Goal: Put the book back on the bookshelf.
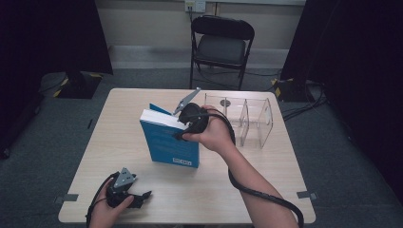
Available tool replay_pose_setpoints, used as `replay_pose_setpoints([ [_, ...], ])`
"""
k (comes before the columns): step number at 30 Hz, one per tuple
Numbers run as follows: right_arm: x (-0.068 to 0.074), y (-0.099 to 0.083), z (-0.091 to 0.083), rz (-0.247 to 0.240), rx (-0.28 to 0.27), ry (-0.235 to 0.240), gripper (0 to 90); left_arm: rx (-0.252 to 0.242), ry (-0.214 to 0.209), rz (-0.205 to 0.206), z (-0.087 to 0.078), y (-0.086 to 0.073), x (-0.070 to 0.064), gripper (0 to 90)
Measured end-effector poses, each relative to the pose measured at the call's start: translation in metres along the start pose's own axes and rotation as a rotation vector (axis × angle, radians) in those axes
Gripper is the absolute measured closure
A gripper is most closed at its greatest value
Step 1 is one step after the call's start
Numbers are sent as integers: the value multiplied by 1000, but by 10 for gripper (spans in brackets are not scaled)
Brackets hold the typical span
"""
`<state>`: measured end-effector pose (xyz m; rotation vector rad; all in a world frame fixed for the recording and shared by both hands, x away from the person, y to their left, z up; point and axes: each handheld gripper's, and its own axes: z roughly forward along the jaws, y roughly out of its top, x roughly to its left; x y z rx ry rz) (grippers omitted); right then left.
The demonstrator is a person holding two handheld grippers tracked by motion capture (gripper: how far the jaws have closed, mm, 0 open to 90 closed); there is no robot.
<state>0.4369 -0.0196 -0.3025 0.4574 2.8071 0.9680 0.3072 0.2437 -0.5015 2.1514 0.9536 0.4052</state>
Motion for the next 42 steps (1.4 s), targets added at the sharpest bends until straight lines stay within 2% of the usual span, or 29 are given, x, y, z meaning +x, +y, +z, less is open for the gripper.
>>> replay_pose_setpoints([
  [4,2,0,0,-3,4,-4,622,3,-1,5,0,0,0,118],
  [12,11,3,-2,34,20,-29,624,1,-1,2,0,0,0,119],
  [23,18,5,-6,54,18,-44,625,-2,1,2,0,0,0,119],
  [25,17,2,-12,85,5,-47,625,-4,1,1,0,0,0,119],
  [36,18,-3,-34,99,-12,-46,625,1,-2,4,0,0,0,119],
  [42,18,-12,-46,122,-19,-41,626,-6,2,0,0,0,0,118],
])
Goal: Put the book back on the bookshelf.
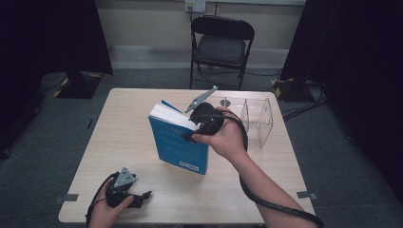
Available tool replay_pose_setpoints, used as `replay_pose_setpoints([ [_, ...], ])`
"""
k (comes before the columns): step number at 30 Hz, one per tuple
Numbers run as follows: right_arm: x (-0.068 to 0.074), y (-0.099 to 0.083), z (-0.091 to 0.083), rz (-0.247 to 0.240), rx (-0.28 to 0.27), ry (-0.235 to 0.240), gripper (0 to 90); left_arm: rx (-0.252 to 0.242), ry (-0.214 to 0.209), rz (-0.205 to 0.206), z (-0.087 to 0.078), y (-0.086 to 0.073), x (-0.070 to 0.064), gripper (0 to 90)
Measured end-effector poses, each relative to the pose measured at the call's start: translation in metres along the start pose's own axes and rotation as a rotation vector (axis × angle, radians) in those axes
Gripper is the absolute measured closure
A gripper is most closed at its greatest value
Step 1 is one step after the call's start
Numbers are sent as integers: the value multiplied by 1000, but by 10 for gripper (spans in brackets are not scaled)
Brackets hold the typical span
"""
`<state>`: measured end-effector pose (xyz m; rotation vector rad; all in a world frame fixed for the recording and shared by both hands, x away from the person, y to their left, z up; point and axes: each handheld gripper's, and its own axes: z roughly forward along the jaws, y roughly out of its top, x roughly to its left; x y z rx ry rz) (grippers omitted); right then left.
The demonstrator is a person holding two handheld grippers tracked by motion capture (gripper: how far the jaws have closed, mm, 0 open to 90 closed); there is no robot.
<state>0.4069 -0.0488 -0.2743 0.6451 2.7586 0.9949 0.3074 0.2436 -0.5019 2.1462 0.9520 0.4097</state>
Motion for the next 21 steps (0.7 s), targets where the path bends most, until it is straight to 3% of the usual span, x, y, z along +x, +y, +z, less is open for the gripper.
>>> replay_pose_setpoints([
  [21,0,-23,-26,-8,1,-17,625,0,-2,0,0,0,0,120],
])
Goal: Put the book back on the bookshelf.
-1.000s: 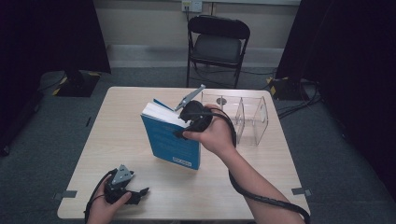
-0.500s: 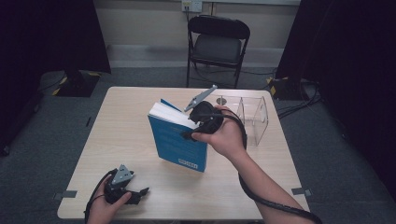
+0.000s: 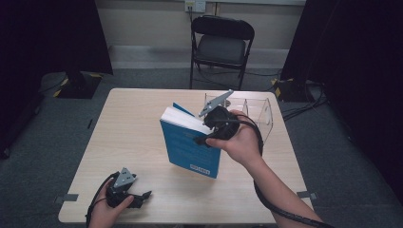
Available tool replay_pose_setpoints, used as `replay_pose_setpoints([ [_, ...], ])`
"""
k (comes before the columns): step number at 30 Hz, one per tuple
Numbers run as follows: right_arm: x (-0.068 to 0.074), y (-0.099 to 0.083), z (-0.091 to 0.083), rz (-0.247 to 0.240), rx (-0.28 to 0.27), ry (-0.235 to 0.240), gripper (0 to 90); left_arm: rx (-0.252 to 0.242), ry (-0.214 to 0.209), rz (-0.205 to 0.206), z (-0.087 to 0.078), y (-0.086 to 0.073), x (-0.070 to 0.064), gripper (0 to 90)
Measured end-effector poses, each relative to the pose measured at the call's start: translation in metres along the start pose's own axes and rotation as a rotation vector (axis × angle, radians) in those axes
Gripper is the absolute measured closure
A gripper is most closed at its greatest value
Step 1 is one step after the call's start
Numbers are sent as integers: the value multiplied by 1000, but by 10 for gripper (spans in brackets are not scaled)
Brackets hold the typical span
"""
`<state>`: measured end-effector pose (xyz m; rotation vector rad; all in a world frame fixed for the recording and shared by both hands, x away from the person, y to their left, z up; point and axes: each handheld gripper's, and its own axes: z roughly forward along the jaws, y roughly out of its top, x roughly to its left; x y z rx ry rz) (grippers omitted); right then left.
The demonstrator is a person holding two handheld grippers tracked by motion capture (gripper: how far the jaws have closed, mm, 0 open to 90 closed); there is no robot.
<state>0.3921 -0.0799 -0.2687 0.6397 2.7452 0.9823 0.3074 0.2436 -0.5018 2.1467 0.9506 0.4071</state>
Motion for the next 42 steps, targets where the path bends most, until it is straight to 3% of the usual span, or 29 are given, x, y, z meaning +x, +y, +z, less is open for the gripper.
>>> replay_pose_setpoints([
  [42,-14,-50,-49,73,-7,-24,625,0,1,0,0,0,0,120],
])
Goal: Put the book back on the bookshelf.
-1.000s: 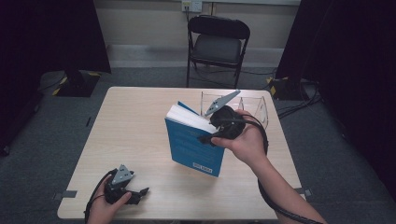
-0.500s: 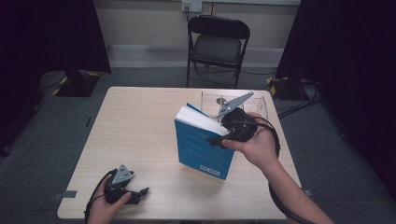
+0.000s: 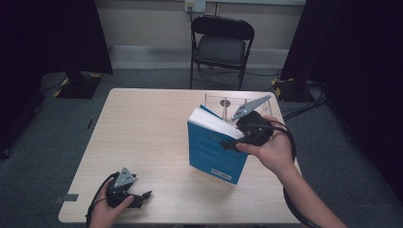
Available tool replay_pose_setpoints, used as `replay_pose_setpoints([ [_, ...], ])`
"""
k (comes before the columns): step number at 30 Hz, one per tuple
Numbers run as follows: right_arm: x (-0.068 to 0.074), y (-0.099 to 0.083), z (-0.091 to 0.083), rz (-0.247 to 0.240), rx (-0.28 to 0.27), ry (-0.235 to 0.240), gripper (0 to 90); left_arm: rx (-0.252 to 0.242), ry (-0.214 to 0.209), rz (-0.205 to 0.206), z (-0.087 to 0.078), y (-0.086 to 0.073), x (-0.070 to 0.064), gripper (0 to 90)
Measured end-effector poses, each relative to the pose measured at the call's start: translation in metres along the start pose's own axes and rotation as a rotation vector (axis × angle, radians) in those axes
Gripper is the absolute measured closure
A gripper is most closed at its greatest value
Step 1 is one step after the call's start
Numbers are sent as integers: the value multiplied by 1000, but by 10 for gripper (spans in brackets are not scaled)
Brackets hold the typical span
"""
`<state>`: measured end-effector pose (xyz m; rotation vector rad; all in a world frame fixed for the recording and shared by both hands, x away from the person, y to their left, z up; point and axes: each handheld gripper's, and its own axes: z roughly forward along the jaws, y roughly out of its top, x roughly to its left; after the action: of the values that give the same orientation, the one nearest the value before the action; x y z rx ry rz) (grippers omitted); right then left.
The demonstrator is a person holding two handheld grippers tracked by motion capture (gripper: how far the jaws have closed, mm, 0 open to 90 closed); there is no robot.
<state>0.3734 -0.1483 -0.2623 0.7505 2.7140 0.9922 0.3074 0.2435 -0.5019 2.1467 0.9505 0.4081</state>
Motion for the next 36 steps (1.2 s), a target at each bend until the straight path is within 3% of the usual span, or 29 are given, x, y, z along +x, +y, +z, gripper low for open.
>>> replay_pose_setpoints([
  [36,-23,-65,-43,91,0,-78,623,3,0,3,0,0,0,125],
])
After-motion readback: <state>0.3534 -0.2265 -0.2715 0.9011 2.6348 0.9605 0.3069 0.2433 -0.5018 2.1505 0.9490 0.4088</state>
